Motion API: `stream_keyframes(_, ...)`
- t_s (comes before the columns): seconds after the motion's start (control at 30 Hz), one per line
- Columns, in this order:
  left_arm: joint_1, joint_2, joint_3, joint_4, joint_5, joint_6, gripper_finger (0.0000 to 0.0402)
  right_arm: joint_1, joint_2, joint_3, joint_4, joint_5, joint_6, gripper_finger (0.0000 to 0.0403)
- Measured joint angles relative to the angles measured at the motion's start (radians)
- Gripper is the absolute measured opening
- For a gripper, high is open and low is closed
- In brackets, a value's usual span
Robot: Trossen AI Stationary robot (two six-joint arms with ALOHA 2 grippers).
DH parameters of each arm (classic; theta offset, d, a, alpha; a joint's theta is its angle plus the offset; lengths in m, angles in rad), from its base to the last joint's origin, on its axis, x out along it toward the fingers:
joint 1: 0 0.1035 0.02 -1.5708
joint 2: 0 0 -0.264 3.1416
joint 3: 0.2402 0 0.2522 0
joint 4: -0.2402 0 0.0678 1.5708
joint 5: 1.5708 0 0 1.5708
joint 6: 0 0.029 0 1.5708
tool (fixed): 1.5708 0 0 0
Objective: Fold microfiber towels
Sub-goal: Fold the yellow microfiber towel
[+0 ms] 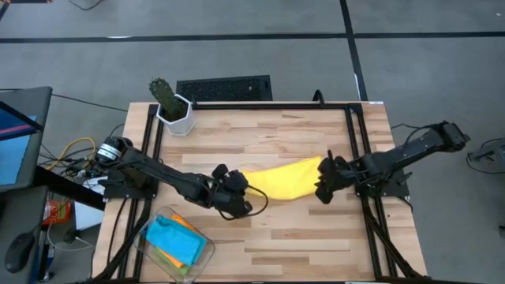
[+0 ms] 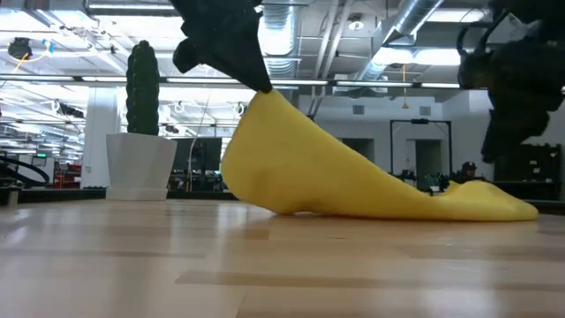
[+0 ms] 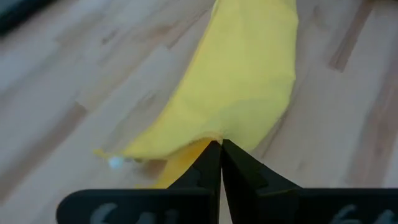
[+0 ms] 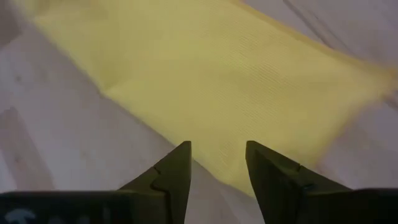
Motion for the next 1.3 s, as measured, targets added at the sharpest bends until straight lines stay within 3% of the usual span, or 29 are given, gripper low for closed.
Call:
stream_keyframes(0.17, -0.025, 0.005, 0.0, -0.032, -0.014, 0.098, 0.0, 0.005, 0.076, 0.0, 0.066, 0.008, -0.067, 0.0177)
stream_keyframes(0.57, -0.096, 0.005, -0.012, -0.031, 0.11, 0.201, 0.0, 0.005, 0.354, 0.0, 0.137, -0.014, -0.078, 0.0177)
stream_keyframes(0.73, -0.103, 0.005, -0.012, -0.031, 0.221, 0.229, 0.0, 0.006, 0.436, 0.004, 0.182, -0.033, -0.08, 0.0177)
stream_keyframes(1.03, -0.115, 0.005, -0.012, 0.035, 0.485, 0.262, 0.0029, 0.005, 0.452, 0.003, 0.191, -0.031, -0.07, 0.0177)
stream_keyframes(1.23, -0.154, 0.005, -0.012, 0.049, 0.548, 0.402, 0.0061, 0.005, 0.452, 0.002, 0.194, -0.032, -0.069, 0.0177)
stream_keyframes(1.3, -0.159, 0.006, -0.012, 0.029, 0.509, 0.36, 0.0068, 0.005, 0.452, 0.002, 0.194, -0.033, -0.069, 0.0177)
